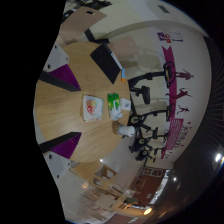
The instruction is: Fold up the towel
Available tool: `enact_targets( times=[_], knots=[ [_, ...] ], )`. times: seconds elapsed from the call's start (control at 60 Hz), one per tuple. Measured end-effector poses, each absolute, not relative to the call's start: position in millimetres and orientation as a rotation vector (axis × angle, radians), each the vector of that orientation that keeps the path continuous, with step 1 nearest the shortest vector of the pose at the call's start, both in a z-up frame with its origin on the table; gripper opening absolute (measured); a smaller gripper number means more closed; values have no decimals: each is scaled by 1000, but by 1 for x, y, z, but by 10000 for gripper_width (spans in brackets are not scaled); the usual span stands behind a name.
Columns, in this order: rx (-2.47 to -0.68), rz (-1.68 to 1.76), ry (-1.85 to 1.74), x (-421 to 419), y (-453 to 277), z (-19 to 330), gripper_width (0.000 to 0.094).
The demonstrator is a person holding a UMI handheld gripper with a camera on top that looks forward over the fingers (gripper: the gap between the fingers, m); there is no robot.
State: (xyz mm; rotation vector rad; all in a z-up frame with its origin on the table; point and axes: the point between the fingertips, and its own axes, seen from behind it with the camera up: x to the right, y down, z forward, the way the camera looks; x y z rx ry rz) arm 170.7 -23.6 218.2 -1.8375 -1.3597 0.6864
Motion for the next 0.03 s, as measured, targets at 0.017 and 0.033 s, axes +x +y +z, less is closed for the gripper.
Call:
enact_targets(
  times=[0.017,0.033],
  knots=[
    [-1835,683,-1362,172,-24,221,854],
    [-1833,683,-1366,171,-25,221,852]
  ],
)
